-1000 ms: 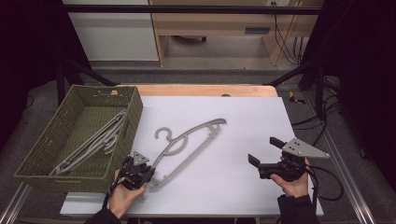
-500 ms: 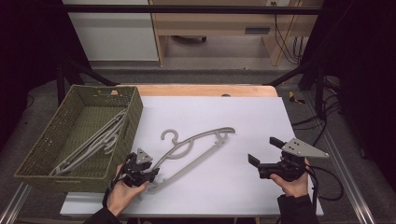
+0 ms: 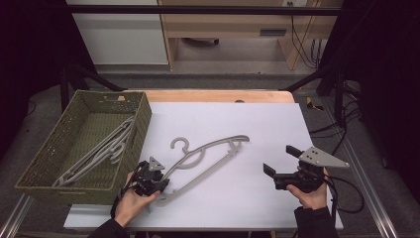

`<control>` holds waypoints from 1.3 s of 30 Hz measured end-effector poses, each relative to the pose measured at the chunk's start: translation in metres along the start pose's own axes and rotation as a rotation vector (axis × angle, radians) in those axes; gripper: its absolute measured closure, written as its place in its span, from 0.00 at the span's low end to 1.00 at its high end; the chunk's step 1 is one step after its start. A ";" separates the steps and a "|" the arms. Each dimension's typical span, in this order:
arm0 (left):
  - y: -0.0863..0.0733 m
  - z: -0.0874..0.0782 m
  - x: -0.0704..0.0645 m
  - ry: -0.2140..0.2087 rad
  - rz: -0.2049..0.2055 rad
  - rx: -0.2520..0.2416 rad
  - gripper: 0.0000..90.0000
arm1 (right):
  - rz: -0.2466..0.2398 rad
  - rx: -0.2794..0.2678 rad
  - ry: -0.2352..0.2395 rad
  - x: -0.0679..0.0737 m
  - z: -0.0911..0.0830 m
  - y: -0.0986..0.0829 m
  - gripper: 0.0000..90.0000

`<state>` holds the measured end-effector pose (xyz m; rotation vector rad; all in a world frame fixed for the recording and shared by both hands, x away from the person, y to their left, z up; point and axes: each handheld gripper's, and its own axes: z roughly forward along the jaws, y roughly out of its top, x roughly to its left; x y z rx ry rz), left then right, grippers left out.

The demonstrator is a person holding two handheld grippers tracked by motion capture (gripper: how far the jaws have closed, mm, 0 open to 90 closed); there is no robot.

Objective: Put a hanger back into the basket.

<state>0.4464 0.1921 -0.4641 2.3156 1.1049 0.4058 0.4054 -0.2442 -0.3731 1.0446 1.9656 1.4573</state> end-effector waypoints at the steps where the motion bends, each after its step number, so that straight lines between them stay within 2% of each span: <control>1: 0.001 0.000 0.001 -0.002 0.002 0.008 0.74 | 0.000 0.000 0.001 0.000 0.000 0.000 0.01; 4: 0.003 0.001 0.001 -0.005 -0.003 0.010 0.75 | 0.003 0.002 -0.002 0.000 0.001 0.000 0.01; 7: 0.003 0.002 0.000 0.002 -0.013 -0.010 0.75 | 0.000 0.002 0.002 0.000 0.000 0.000 0.01; 14: 0.005 0.003 -0.003 0.018 -0.017 0.021 0.76 | 0.002 0.001 -0.001 0.000 0.000 0.000 0.01; 18: 0.008 0.003 -0.005 0.022 -0.014 0.041 0.80 | 0.002 -0.001 0.000 0.001 0.000 0.001 0.01; 22: 0.008 0.003 -0.004 0.006 -0.023 0.034 0.85 | -0.001 0.000 0.004 0.000 0.000 0.001 0.01; 25: 0.006 0.002 -0.005 0.013 -0.027 0.024 0.89 | 0.001 -0.001 0.001 0.000 -0.001 0.000 0.01; 28: 0.006 0.001 -0.006 0.011 -0.015 0.024 0.91 | 0.002 -0.003 0.001 0.000 -0.001 0.000 0.01; 31: 0.004 0.001 -0.006 0.013 -0.007 0.015 0.91 | 0.005 -0.003 0.000 0.000 -0.001 0.000 0.01; 34: 0.001 -0.002 -0.004 -0.017 -0.027 -0.004 0.91 | 0.002 -0.002 0.004 0.000 -0.002 0.000 0.01; 37: 0.000 -0.010 0.000 -0.033 -0.039 -0.043 0.91 | 0.008 -0.006 0.001 -0.001 -0.003 0.000 0.01; 38: 0.000 -0.017 0.000 -0.041 -0.044 -0.075 0.91 | 0.008 -0.009 0.000 -0.001 -0.003 0.000 0.01; 39: 0.000 -0.021 0.000 -0.043 -0.041 -0.085 0.91 | 0.008 -0.010 0.000 -0.002 -0.003 0.000 0.01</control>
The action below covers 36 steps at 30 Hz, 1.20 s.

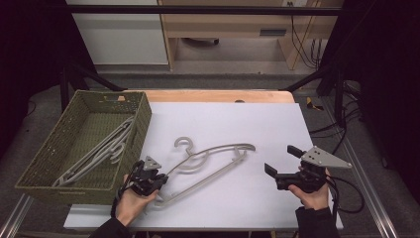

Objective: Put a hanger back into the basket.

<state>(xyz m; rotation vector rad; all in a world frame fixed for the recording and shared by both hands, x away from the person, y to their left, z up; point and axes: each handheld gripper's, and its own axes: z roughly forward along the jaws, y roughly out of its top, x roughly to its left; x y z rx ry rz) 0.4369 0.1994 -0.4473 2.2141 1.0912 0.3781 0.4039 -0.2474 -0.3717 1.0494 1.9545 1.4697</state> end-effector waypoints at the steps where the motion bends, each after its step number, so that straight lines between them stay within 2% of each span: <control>1: 0.000 0.000 0.000 0.000 0.000 0.000 0.91 | 0.000 0.000 0.000 0.000 0.000 0.000 0.01; 6: 0.000 -0.007 -0.003 0.006 0.007 -0.050 0.92 | 0.000 0.005 0.002 0.001 0.001 0.000 0.01; 9: 0.001 -0.010 -0.004 0.003 0.015 -0.050 0.92 | -0.001 0.004 0.001 0.000 0.001 0.000 0.01; 10: 0.001 -0.011 -0.004 0.000 0.008 -0.067 0.92 | 0.000 0.003 0.002 0.000 0.000 0.000 0.01; 11: 0.002 -0.013 -0.003 -0.008 0.009 -0.067 0.92 | 0.000 0.002 0.002 0.000 0.000 0.000 0.01; 14: 0.002 -0.017 -0.002 -0.043 -0.025 -0.112 0.92 | -0.003 0.000 0.001 0.000 0.000 0.000 0.01; 15: 0.003 -0.020 -0.001 -0.055 -0.026 -0.113 0.92 | -0.002 0.001 0.003 0.000 0.000 0.000 0.01; 16: 0.003 -0.023 -0.001 -0.067 -0.032 -0.134 0.92 | -0.001 0.000 0.003 0.000 0.000 0.000 0.01; 22: 0.005 -0.031 -0.002 -0.112 -0.054 -0.169 0.92 | 0.002 0.001 0.005 0.000 0.001 0.000 0.01; 23: 0.006 -0.033 -0.002 -0.111 -0.042 -0.170 0.92 | 0.002 0.001 0.005 0.000 0.001 0.000 0.01; 27: 0.008 -0.040 -0.005 -0.127 -0.044 -0.198 0.92 | 0.003 0.002 0.005 0.000 0.000 -0.001 0.01; 28: 0.009 -0.044 -0.007 -0.133 -0.035 -0.218 0.92 | 0.003 0.002 0.003 0.000 0.001 -0.001 0.01; 29: 0.009 -0.044 -0.007 -0.133 -0.035 -0.218 0.92 | 0.003 0.004 0.002 0.000 0.001 -0.001 0.01; 30: 0.011 -0.049 -0.008 -0.141 -0.036 -0.244 0.92 | 0.000 0.003 0.002 -0.001 0.001 -0.001 0.01; 32: 0.013 -0.051 -0.008 -0.138 -0.031 -0.242 0.92 | 0.000 0.004 0.003 -0.001 0.001 -0.001 0.01; 36: 0.016 -0.064 -0.005 -0.139 -0.045 -0.298 0.92 | 0.000 0.003 0.002 -0.001 0.001 -0.001 0.01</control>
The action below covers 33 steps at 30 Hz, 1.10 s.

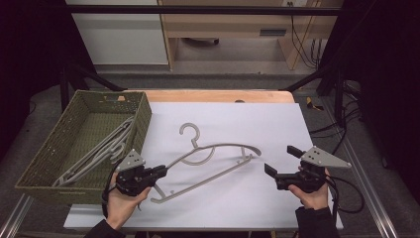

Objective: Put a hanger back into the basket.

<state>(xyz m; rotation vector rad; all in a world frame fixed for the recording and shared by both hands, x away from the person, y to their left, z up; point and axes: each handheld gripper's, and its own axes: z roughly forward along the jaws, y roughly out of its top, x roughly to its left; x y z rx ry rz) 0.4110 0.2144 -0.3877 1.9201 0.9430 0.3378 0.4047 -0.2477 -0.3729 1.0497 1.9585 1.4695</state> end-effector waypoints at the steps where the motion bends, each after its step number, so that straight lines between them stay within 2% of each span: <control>1: 0.002 -0.003 0.001 0.007 0.007 -0.004 0.92 | 0.002 -0.001 0.002 0.000 0.000 0.000 0.01; 2: 0.004 -0.006 0.001 0.008 0.008 -0.026 0.92 | 0.001 0.000 0.000 0.000 0.000 0.000 0.01; 3: 0.006 -0.008 0.001 0.012 0.009 -0.025 0.92 | 0.000 0.001 0.000 0.000 0.000 0.000 0.01; 4: 0.011 -0.015 0.002 0.014 0.007 -0.053 0.92 | 0.000 0.001 -0.001 0.000 0.000 0.000 0.01; 13: 0.034 -0.037 0.009 0.042 0.026 -0.124 0.92 | 0.005 0.003 -0.002 -0.002 -0.001 -0.001 0.01; 21: 0.062 -0.056 0.016 0.110 0.064 -0.161 0.92 | 0.006 0.001 -0.006 -0.003 -0.002 -0.001 0.01; 23: 0.072 -0.064 0.020 0.133 0.076 -0.173 0.92 | 0.008 0.001 -0.008 -0.003 -0.001 -0.001 0.01; 25: 0.074 -0.068 0.022 0.140 0.077 -0.184 0.92 | 0.008 0.001 -0.008 -0.003 -0.001 -0.001 0.01; 33: 0.089 -0.097 0.043 0.176 0.061 -0.230 0.92 | 0.008 -0.001 -0.009 -0.003 -0.002 -0.001 0.01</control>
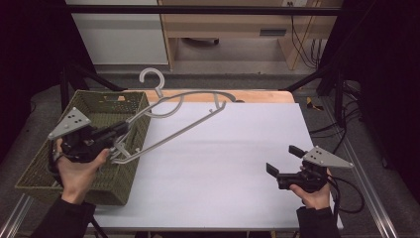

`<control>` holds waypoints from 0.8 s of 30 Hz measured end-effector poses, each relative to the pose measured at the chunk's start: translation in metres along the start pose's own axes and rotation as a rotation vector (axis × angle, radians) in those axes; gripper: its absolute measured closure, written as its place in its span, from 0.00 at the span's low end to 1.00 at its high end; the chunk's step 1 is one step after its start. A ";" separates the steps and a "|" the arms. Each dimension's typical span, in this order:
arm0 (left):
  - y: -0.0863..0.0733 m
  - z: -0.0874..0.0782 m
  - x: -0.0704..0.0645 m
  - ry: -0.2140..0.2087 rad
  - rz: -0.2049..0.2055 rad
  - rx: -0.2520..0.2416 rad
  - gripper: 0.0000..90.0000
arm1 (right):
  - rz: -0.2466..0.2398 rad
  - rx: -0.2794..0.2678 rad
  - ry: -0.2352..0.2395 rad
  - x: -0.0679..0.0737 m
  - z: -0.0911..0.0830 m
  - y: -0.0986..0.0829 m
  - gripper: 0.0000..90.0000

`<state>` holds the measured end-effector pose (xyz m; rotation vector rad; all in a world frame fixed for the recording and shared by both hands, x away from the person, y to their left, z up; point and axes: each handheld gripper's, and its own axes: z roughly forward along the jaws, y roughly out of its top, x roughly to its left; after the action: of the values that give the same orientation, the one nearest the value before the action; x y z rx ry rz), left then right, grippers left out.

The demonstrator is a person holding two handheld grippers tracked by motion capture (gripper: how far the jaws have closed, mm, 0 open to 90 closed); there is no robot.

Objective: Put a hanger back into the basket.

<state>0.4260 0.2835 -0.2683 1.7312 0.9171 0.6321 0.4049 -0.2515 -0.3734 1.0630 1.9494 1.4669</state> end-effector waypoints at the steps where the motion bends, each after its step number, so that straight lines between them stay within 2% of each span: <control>1: 0.002 -0.002 0.004 0.005 -0.002 0.000 0.92 | 0.000 0.001 0.000 0.000 0.000 0.000 0.01; 4: 0.006 -0.009 0.015 0.023 -0.008 0.002 0.92 | 0.000 0.002 -0.001 0.000 0.000 0.000 0.01; 5: 0.006 -0.012 0.023 0.027 -0.013 0.002 0.92 | 0.000 0.002 -0.001 0.000 0.000 0.000 0.01; 7: 0.006 -0.014 0.026 0.030 -0.014 0.001 0.92 | 0.000 0.002 -0.001 0.000 0.000 0.000 0.01; 10: 0.004 -0.018 0.034 0.054 -0.013 0.001 0.92 | 0.000 0.003 -0.001 0.000 0.001 0.000 0.01; 11: 0.002 -0.021 0.039 0.074 -0.013 0.000 0.92 | -0.002 0.003 0.003 0.000 0.001 0.000 0.01; 16: -0.001 -0.028 0.053 0.089 -0.007 0.006 0.92 | -0.003 0.006 0.002 0.000 0.001 0.000 0.01; 19: -0.005 -0.035 0.067 0.116 -0.001 0.019 0.92 | -0.004 0.005 0.002 0.000 0.001 -0.001 0.01; 22: -0.008 -0.039 0.075 0.128 -0.005 0.022 0.92 | -0.004 0.006 0.001 0.000 0.002 -0.001 0.01; 23: -0.011 -0.044 0.083 0.138 -0.014 0.022 0.92 | 0.000 0.007 -0.002 0.001 0.002 -0.001 0.01; 24: -0.011 -0.044 0.083 0.138 -0.014 0.022 0.92 | 0.000 0.007 -0.002 0.001 0.002 -0.001 0.01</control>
<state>0.4366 0.3773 -0.2654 1.7159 1.0347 0.7417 0.4059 -0.2500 -0.3747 1.0665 1.9549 1.4596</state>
